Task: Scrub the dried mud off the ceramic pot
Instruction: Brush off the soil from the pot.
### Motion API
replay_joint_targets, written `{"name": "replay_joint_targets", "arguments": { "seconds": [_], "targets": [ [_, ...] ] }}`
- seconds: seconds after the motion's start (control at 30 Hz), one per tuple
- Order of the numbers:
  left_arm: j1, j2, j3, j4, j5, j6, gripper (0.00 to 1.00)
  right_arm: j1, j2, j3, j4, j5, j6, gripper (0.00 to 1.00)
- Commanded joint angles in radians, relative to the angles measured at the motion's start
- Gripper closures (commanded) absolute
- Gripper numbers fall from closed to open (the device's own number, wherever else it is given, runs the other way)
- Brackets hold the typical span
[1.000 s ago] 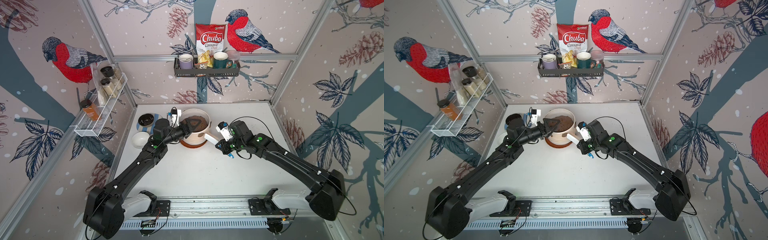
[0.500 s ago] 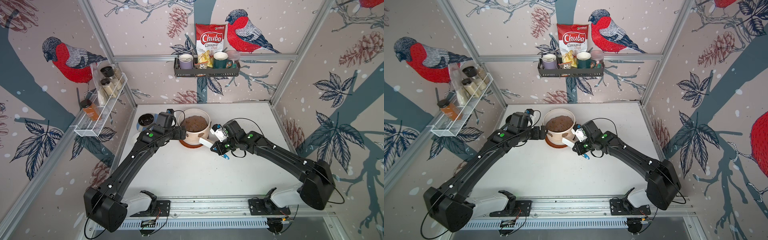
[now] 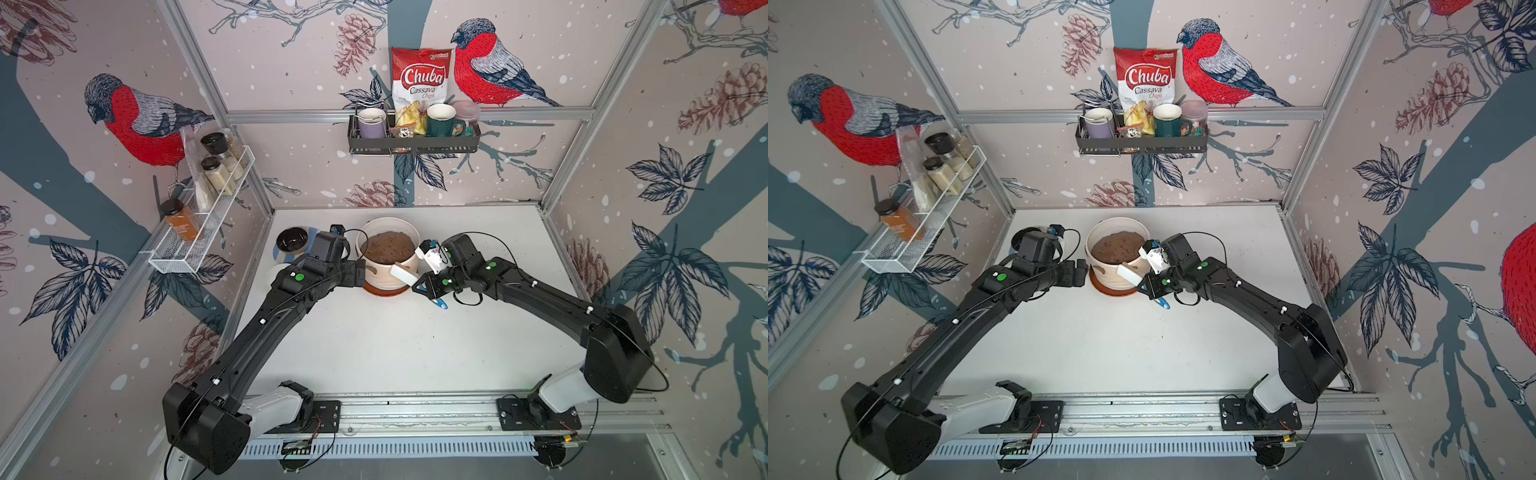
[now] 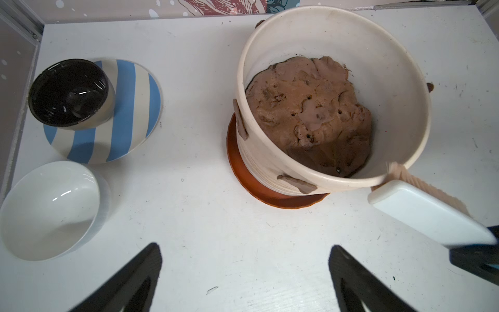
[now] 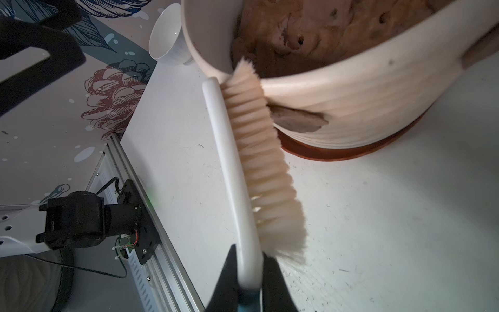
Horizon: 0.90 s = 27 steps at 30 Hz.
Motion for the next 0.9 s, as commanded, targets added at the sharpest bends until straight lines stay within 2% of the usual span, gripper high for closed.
{"name": "replay_joint_targets", "arguments": {
  "seconds": [0.0, 0.33, 0.53, 0.77, 0.87],
  "targets": [
    [0.004, -0.001, -0.002, -0.016, -0.017, 0.008, 0.04, -0.012, -0.021, -0.038, 0.016, 0.047, 0.029, 1.0],
    [0.004, 0.001, -0.008, -0.013, -0.022, 0.015, 0.04, -0.016, -0.171, -0.223, -0.025, 0.044, 0.068, 1.0],
    [0.004, 0.009, -0.008, -0.011, -0.009, 0.017, 0.04, -0.02, -0.293, -0.34, -0.079, 0.109, 0.109, 1.0],
    [0.002, 0.014, -0.014, -0.002, 0.014, 0.02, 0.04, -0.048, -0.365, -0.272, -0.081, 0.237, 0.158, 1.0],
    [0.002, 0.015, -0.02, 0.0, 0.015, 0.017, 0.04, -0.082, -0.374, -0.228, -0.036, 0.213, 0.242, 1.0]
  ]
}}
